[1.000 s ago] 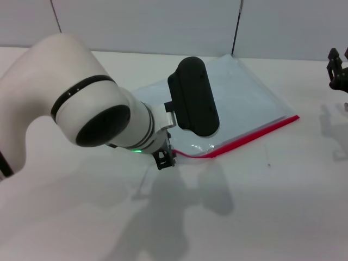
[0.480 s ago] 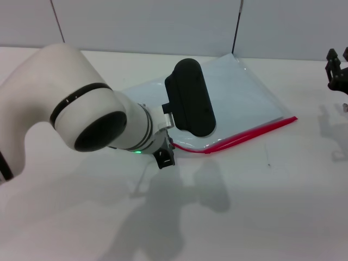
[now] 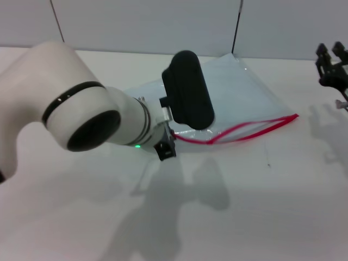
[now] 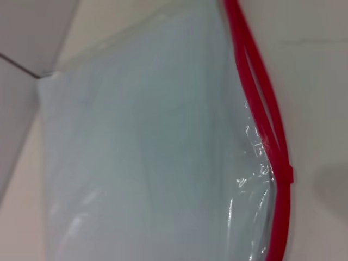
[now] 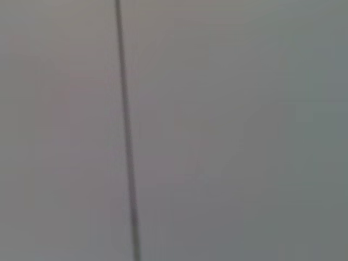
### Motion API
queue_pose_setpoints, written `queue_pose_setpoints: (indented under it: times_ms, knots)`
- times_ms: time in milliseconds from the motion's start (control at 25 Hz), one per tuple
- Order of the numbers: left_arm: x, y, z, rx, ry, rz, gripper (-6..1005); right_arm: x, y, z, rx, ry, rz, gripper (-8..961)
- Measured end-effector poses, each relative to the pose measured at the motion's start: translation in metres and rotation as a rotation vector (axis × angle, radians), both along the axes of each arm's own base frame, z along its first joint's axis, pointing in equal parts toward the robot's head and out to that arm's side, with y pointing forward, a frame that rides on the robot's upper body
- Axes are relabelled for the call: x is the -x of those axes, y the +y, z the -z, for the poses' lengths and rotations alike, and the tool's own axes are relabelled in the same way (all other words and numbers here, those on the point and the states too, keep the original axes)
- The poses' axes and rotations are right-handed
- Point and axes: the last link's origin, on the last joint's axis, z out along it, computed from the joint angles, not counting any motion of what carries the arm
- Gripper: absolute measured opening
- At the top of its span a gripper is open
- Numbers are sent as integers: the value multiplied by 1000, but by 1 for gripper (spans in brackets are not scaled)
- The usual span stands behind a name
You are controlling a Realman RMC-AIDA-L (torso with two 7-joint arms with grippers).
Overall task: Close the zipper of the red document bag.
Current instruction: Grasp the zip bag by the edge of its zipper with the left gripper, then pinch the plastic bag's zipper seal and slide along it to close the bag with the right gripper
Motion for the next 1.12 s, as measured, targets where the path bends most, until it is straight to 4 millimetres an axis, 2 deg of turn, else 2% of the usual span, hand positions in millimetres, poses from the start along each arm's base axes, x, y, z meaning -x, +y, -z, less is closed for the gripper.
queue_pose_setpoints:
  times_ms: [160, 400, 640, 1120]
  knots:
    - [-4, 0, -14, -64, -9, 33, 58, 19, 2, 6, 96, 47, -90, 335]
    - [-17, 0, -35, -175, -61, 93, 51, 40, 1, -7, 269, 104, -256, 335]
    - [-17, -1, -42, -219, -95, 99, 50, 52, 1, -12, 345, 84, -343, 337]
    - [-31, -6, -54, -266, -163, 164, 49, 91, 15, -18, 508, 6, -482, 352]
